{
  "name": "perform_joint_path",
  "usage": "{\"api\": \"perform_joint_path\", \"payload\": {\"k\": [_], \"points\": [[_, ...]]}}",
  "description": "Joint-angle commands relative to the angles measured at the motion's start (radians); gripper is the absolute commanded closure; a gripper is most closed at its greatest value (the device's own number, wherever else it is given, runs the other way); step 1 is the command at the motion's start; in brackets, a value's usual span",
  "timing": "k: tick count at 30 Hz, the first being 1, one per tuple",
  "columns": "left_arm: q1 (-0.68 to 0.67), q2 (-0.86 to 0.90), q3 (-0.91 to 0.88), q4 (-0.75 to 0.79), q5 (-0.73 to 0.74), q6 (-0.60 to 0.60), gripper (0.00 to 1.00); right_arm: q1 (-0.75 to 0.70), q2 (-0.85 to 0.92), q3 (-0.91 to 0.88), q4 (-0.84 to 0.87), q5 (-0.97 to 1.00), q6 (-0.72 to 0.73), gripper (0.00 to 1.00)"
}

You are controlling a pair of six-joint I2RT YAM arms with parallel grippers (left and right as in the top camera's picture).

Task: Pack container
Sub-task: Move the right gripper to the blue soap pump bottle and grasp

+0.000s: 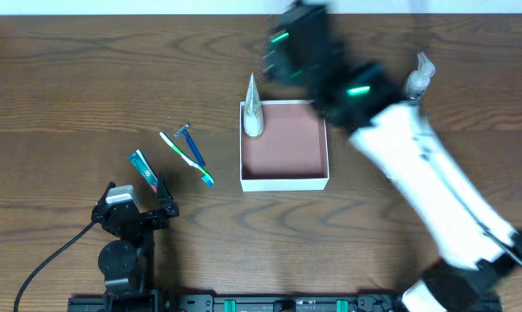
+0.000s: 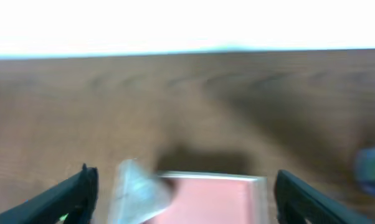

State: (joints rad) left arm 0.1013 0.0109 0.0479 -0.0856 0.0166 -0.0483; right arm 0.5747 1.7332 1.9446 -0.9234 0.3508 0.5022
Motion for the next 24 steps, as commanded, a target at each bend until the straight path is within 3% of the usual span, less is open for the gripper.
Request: {"api": "perform_joint_path", "payload": {"k": [1,8,16,24], "points": [[0.004,-0.004,-0.028,-0.017,0.002,0.000,0.02,-0.153,-0.048,0.023,-0.058,-0.037,-0.066,0.02],[0.004,-0.004,-0.028,-0.017,0.002,0.000,0.02,-0.422,-0.013,-0.017,-0.090,-0.209,-0.210,0.01],[0.004,-0.004,-0.028,-0.017,0.002,0.000,0.02,-0.549,0.080,-0.024,-0.070,-0.188,-0.430,0.01],[0.004,-0.004,-0.028,-0.017,0.002,0.000,0.02,-0.644,0.134,-0.024,-0.012,-0.229,-0.460,0.01]]}}
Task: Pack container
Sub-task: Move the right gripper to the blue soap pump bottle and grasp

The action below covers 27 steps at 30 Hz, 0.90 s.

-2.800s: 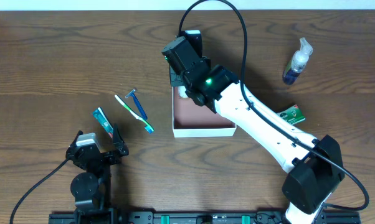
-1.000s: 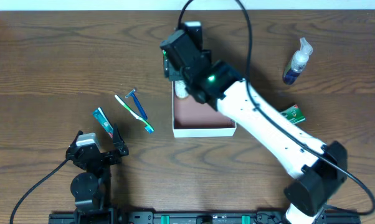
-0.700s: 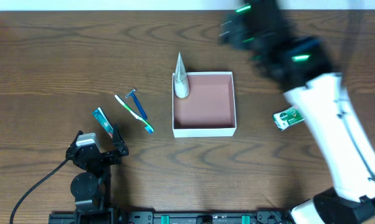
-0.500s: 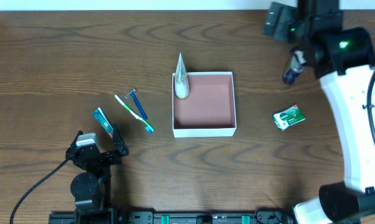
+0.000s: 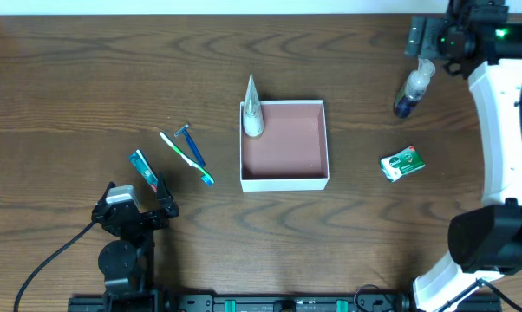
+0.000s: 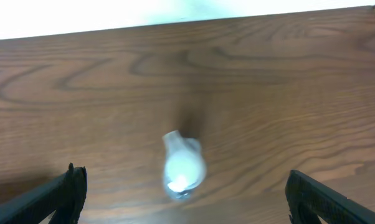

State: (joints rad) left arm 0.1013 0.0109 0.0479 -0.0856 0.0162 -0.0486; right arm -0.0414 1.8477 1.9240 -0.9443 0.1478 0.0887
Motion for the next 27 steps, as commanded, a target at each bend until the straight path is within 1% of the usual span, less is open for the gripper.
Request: {"api": "perform_joint_path", "payload": {"k": [1,6,14,17,22,27], "points": [[0.004,-0.004,-0.028,-0.017,0.002,0.001,0.02,-0.036,0.028,-0.004,0.013,-0.039,-0.057,0.01],[0.004,-0.004,-0.028,-0.017,0.002,0.001,0.02,-0.063,0.105,-0.004,0.016,-0.194,-0.121,0.01],[0.004,-0.004,-0.028,-0.017,0.002,0.001,0.02,-0.062,0.188,-0.004,0.003,-0.209,-0.120,0.02],[0.004,-0.004,-0.028,-0.017,0.002,0.001,0.02,-0.062,0.210,-0.004,0.005,-0.208,-0.121,0.07],[0.004,-0.004,-0.028,-0.017,0.002,0.001,0.02,-0.061,0.238,-0.004,0.018,-0.214,-0.120,0.22],[0.004,-0.004,-0.028,-0.017,0.002,0.001,0.02,-0.057,0.274,-0.005,0.017,-0.216,-0.120,0.25]]}}
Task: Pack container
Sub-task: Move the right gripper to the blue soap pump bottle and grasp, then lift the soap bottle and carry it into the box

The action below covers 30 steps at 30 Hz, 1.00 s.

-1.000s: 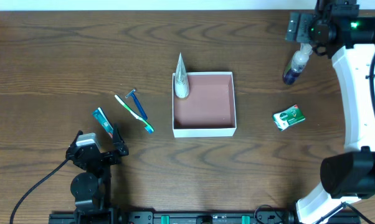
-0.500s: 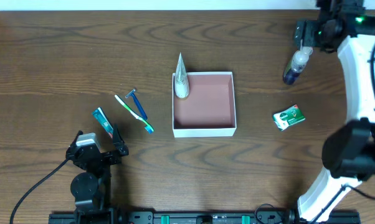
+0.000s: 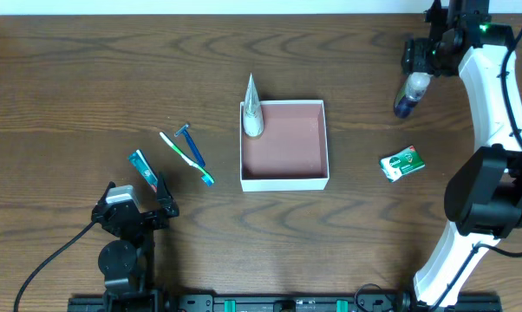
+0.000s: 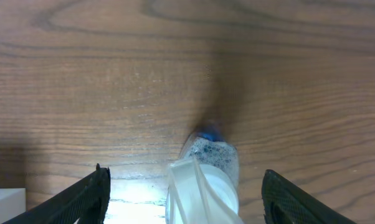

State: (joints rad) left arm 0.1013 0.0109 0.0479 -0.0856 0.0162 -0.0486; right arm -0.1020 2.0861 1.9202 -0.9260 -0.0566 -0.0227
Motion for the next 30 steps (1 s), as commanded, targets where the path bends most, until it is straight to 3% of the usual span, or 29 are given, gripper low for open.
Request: {"api": "perform_joint_path", "payload": {"k": [1,5,20,30], "points": [[0.004,-0.004,-0.029,-0.017,0.002,0.001,0.02,0.003,0.040,-0.001,-0.002,-0.012,-0.008,0.26],[0.004,-0.004,-0.028,-0.017,0.002,0.001,0.02,0.003,0.043,-0.002,0.002,-0.011,-0.009,0.32],[0.004,-0.004,-0.028,-0.017,0.002,0.001,0.02,0.002,0.043,-0.005,0.009,-0.010,-0.009,0.88],[0.004,-0.004,-0.028,-0.017,0.002,0.001,0.02,0.024,-0.030,-0.003,0.026,-0.029,-0.012,0.93]]}}
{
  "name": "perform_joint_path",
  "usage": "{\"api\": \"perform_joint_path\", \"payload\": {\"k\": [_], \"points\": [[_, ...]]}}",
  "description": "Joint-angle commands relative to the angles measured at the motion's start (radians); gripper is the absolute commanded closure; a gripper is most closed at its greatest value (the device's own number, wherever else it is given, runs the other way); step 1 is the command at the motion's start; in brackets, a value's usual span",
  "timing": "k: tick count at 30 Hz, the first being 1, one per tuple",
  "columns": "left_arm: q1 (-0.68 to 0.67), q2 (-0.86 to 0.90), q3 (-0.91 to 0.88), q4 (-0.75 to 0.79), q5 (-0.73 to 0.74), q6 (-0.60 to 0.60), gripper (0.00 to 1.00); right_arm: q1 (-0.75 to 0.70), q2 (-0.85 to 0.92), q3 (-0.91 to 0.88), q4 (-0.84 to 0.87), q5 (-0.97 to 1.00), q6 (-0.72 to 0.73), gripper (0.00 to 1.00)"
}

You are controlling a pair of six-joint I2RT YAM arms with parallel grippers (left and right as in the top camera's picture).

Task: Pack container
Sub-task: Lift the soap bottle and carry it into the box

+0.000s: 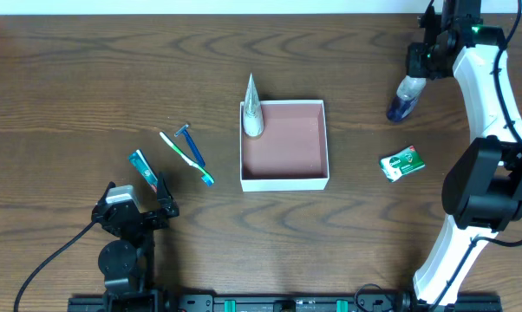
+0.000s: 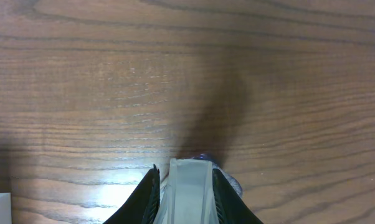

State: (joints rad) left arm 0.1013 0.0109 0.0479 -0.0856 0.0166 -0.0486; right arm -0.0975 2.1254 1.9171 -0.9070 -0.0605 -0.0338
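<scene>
The white box with a pink floor [image 1: 283, 180] sits mid-table, and a clear cone-shaped tube [image 1: 252, 108] leans on its far left corner. At the far right my right gripper [image 1: 420, 62] is shut on the white pump head [image 2: 189, 190] of a clear spray bottle [image 1: 403, 97] with a blue base, which tilts over the wood. A green packet [image 1: 402, 163] lies right of the box. Left of the box lie a toothbrush [image 1: 188, 159], a blue razor [image 1: 192, 146] and a teal tube [image 1: 143, 169]. My left gripper [image 1: 136, 211] rests near the front edge.
The table's far edge meets a white wall just behind the right arm [image 1: 482, 95]. A black cable [image 1: 48, 260] runs from the left arm's base at the front left.
My right gripper's fingers, then spread wide on either side of the spray bottle's head, have shut on it. The bottle now leans a little more to the left.
My right gripper was open over the box's far side by the cone tube. Then it was at the far right corner above the spray bottle, then lower with its fingers astride the pump head, and now shut on it. The left arm stayed still.
</scene>
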Motion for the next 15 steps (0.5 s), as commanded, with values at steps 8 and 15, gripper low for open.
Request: {"api": "perform_joint_path", "payload": {"k": [8,15], "points": [[0.004,-0.004,-0.028,-0.017,0.002,0.001,0.02,0.118,-0.298,0.000,-0.013,-0.180,-0.085,0.92],[0.004,-0.004,-0.028,-0.017,0.002,0.001,0.02,0.316,-0.455,0.000,-0.024,-0.224,-0.103,0.91]]}}
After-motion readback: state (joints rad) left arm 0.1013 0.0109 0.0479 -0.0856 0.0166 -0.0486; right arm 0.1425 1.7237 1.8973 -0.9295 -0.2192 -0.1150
